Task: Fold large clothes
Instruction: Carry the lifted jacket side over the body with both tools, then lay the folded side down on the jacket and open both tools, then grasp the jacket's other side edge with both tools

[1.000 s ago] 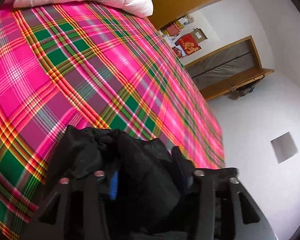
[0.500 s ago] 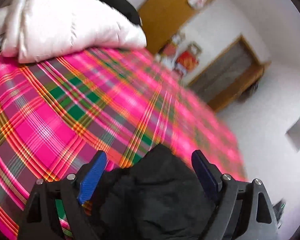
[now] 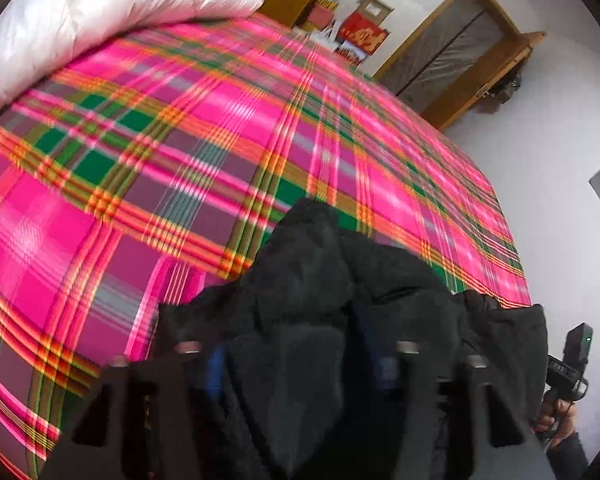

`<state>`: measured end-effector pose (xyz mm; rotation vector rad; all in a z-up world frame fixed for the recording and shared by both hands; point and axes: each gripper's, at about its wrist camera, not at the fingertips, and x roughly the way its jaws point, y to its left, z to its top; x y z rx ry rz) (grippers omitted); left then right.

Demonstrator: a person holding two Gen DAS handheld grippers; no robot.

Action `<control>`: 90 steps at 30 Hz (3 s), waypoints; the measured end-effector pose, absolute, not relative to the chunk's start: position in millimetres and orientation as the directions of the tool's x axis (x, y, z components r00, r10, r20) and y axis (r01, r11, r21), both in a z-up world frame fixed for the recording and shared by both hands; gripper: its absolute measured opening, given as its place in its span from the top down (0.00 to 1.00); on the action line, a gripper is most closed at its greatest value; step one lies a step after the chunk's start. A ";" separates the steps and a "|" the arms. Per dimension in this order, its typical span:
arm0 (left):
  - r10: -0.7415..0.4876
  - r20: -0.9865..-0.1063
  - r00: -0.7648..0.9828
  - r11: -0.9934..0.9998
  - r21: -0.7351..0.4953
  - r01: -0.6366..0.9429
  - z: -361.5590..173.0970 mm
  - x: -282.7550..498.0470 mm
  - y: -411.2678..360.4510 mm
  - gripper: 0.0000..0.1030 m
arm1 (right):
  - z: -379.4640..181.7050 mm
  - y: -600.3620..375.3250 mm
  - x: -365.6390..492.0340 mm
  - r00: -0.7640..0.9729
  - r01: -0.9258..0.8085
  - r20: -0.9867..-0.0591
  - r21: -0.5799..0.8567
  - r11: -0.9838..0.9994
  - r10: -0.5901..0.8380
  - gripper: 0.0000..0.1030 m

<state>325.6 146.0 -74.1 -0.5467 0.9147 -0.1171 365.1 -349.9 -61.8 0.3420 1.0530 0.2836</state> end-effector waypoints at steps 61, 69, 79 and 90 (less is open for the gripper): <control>-0.197 -0.687 0.699 0.980 -0.162 0.117 -75.0 333.9 23.9 0.35 | -92.0 -244.6 346.8 0.618 -0.094 -0.764 0.163 0.982 0.186 0.50; -0.161 -0.693 0.702 0.987 -0.129 0.099 -97.7 339.3 18.4 0.34 | -112.9 -236.6 354.3 0.637 -0.092 -0.753 0.138 0.986 0.165 0.50; -0.152 -0.699 0.699 0.988 -0.126 0.089 -104.6 344.6 13.5 0.34 | -119.6 -238.7 351.6 0.647 -0.089 -0.746 0.135 0.987 0.160 0.50; -0.155 -0.695 0.703 0.987 -0.133 0.086 -105.9 344.1 13.6 0.35 | -118.7 -234.6 351.3 0.643 -0.082 -0.753 0.116 0.990 0.141 0.50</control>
